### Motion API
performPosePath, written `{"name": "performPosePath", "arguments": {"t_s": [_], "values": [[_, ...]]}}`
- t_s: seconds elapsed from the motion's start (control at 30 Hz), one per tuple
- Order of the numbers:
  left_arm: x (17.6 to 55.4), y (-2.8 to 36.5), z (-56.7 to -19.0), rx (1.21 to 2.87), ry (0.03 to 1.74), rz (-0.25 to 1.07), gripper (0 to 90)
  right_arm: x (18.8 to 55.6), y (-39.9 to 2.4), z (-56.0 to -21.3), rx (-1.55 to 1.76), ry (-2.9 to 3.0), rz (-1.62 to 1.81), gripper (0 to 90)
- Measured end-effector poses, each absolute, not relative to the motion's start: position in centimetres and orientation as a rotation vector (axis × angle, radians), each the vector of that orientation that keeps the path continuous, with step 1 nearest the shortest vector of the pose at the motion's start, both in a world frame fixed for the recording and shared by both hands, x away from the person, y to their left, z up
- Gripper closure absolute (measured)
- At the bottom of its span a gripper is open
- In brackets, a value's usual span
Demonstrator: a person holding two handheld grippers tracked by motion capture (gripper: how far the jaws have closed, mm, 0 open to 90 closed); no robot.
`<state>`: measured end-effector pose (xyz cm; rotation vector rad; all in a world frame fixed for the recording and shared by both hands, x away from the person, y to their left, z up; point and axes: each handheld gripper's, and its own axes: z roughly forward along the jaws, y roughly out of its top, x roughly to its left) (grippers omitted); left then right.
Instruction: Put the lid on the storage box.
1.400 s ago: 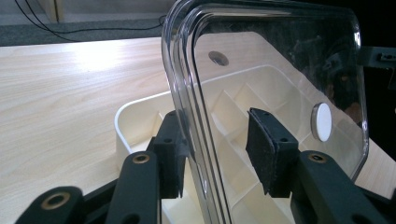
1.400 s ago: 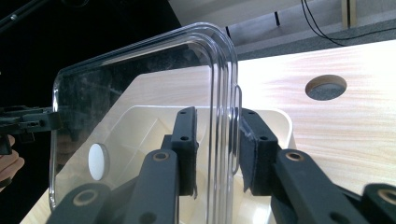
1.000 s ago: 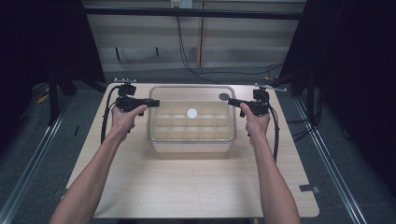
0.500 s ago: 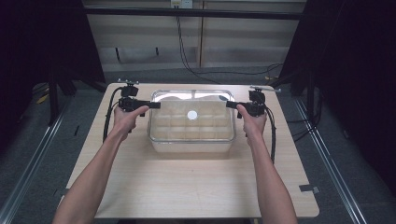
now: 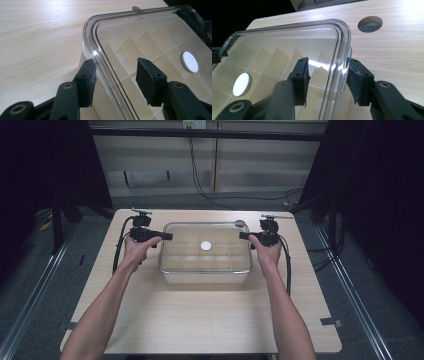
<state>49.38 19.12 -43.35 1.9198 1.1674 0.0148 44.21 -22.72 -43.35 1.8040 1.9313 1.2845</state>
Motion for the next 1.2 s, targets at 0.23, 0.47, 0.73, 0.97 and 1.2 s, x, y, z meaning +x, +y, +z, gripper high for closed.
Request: {"name": "performPosePath", "arguments": {"t_s": [0.23,0.47,0.73,0.97,1.2], "values": [[49.5,19.2,-44.0,1.927,1.174,0.009,50.5,44.3,-22.5,-43.8,1.808,1.941,1.229,52.9],[49.5,19.4,-44.5,1.908,1.174,-0.007,50.4,44.4,-22.7,-44.5,1.801,1.956,1.230,51.9],[48.7,19.4,-44.6,1.941,1.155,0.043,40.9,44.1,-22.5,-44.6,1.773,1.967,1.229,47.7],[48.0,19.4,-44.2,1.964,1.156,0.067,33.2,43.5,-22.8,-44.5,1.767,1.935,1.258,43.4],[46.4,20.0,-43.5,1.936,1.160,0.090,26.1,42.4,-23.2,-43.3,1.727,1.927,1.290,41.0]]}}
